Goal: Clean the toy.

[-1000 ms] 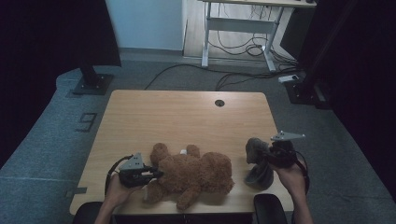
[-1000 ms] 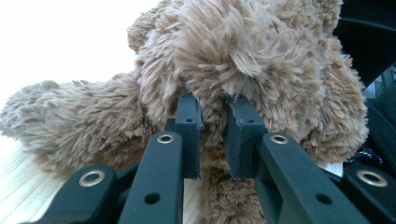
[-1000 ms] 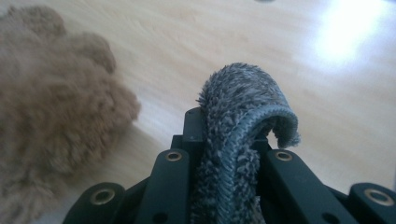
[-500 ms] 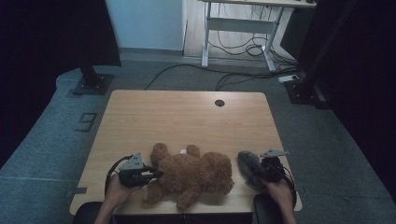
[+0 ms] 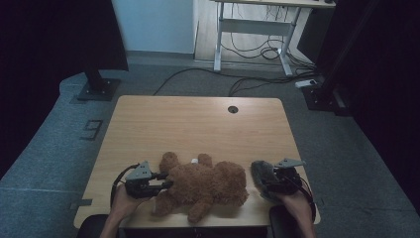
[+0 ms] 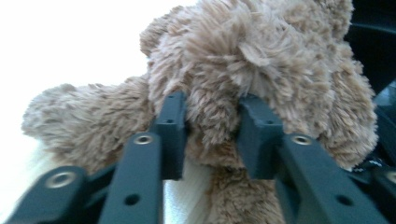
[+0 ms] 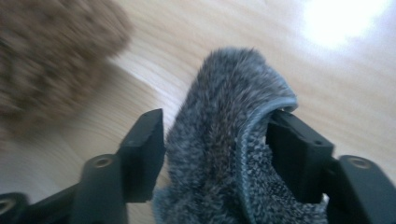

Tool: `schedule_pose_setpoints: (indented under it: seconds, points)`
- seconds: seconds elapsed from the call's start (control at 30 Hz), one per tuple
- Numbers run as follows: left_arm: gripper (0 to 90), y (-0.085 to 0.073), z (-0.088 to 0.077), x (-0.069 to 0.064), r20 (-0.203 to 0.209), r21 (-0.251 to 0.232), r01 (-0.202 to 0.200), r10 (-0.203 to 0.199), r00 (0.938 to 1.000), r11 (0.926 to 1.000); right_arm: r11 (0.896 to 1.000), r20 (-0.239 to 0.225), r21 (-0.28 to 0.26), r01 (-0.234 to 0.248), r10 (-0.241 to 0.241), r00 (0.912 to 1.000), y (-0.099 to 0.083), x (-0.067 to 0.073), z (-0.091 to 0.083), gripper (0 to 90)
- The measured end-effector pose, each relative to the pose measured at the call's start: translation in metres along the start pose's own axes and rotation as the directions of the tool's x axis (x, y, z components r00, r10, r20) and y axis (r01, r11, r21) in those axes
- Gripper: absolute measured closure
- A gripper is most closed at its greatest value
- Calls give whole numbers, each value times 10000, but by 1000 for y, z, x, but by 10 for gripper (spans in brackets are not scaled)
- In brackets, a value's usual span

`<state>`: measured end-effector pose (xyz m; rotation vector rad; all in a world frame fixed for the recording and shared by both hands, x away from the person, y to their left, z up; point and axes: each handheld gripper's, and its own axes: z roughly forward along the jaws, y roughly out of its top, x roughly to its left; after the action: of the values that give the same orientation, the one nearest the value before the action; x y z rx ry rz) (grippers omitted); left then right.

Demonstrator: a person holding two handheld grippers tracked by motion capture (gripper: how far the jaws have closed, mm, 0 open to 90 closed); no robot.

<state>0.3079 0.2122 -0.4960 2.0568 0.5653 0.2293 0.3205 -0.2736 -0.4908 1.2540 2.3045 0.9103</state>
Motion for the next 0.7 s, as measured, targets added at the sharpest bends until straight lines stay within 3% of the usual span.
schedule_pose_setpoints:
  seconds: [0.17, 0.37, 0.5, 0.7]
  points:
    - [433, 4, -9, -4, -222, -181, 145, -149, 9996, 9997, 9977, -110, -477, 476, -481, 9988, 17, 12, -14, 310]
    - [322, 3, -15, -14, -160, -307, 264, -269, 9995, 9992, 9899, -882, -986, 1019, -1107, 9899, 32, 35, -21, 291]
    - [270, 0, -8, -20, -296, 27, 290, -289, 9991, 9996, 9843, -1555, -1279, 1216, -1410, 9777, 38, 49, -23, 268]
    - [238, -4, 3, -18, -383, 435, 463, -446, 9983, 9980, 9787, -2474, -1438, 1465, -1789, 9522, 41, 66, -15, 229]
